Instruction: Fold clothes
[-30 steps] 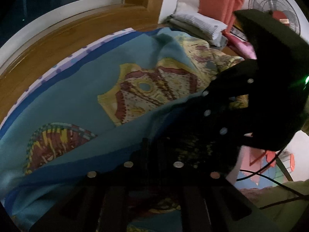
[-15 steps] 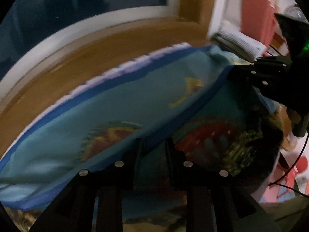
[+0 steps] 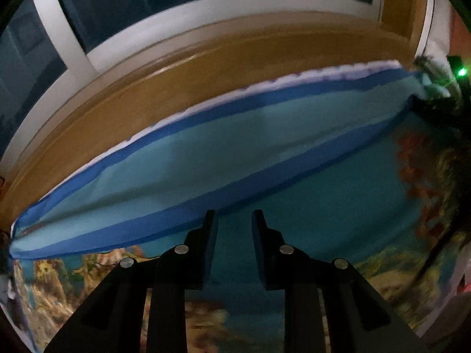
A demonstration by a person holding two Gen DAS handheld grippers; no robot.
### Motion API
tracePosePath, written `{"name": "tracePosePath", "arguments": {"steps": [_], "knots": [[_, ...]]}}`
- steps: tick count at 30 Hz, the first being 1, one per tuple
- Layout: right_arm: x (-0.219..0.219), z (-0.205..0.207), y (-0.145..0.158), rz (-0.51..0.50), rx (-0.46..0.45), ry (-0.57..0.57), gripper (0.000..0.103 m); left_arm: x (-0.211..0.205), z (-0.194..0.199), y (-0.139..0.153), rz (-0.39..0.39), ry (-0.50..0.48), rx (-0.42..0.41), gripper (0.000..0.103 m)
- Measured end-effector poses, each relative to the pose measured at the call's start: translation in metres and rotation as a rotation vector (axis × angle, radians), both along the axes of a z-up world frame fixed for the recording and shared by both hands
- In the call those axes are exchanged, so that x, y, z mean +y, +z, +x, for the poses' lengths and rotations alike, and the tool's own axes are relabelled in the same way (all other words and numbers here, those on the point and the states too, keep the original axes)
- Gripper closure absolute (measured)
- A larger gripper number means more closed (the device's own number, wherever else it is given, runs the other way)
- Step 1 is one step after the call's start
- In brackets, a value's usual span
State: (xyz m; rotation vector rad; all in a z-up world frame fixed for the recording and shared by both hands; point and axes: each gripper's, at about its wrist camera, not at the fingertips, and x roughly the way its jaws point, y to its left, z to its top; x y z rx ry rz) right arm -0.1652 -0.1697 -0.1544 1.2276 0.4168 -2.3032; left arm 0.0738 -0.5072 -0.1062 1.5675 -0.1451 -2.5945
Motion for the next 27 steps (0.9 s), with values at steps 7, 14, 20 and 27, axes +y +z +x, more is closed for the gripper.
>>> {"name": "tracePosePath", "arguments": {"steps": [7,14,20,27], "knots": [[0.002,0.000,-0.001,0.004,-0.001,-0.008,0.102,0.031,-0.013,-0.011,-0.026,-0.223,-0.020,0.070],[0.001,0.003,-0.001,0.014,0.005,-0.017,0.102,0.052,-0.046,-0.030,-0.094,-0.326,-0.013,0.064],[-0.001,0.008,-0.002,0.015,0.014,-0.032,0.102,0.028,-0.066,-0.032,0.022,-0.263,0.001,0.041],[-0.010,0.010,-0.003,0.023,0.012,-0.023,0.102,0.035,-0.058,-0.028,0.002,-0.345,-0.028,0.041]]}}
